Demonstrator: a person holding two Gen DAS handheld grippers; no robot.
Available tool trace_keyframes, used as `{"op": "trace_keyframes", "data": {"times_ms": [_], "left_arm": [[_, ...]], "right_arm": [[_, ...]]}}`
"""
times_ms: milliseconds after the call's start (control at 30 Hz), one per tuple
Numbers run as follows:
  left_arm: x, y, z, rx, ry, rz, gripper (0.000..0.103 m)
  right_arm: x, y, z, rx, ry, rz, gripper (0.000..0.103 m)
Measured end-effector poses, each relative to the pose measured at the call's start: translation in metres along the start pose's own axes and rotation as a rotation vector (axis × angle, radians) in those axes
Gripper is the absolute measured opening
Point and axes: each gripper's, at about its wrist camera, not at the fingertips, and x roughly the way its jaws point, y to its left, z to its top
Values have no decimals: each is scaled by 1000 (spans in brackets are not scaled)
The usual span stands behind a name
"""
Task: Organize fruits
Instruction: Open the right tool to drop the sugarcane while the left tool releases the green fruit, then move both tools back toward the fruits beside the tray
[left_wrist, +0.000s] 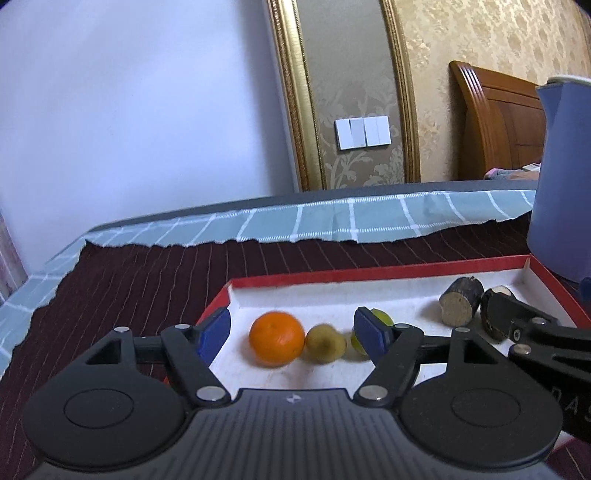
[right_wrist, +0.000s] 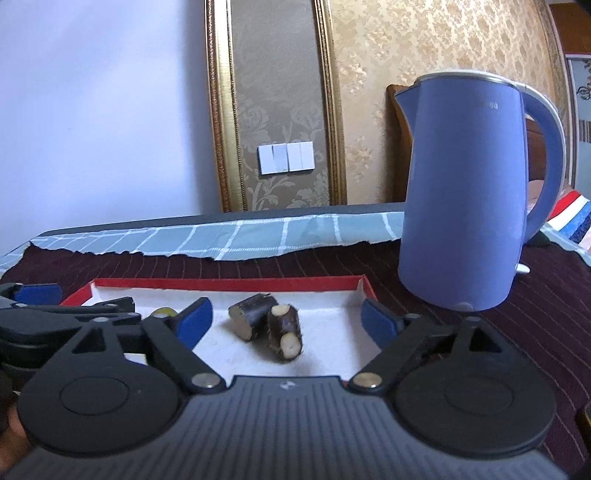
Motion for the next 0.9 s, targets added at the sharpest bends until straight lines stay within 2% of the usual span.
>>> {"op": "trace_keyframes", "data": {"times_ms": [233,400,633,900], "left_arm": [[-13,6,-10,1,12,1,74],[-22,10,-13,-9,7,-11,74],[-39,13,-19,-5,-18,-31,74],[-53,16,-30,-2,-10,-40,74]], "right_arm": [[-14,7,-7,-41,-5,4,98],[-24,11,-13,-77,-11,-5,100],[-41,12,-18,-75,-16,4,100],[-59,10,-26,-74,-11,9,103]]}}
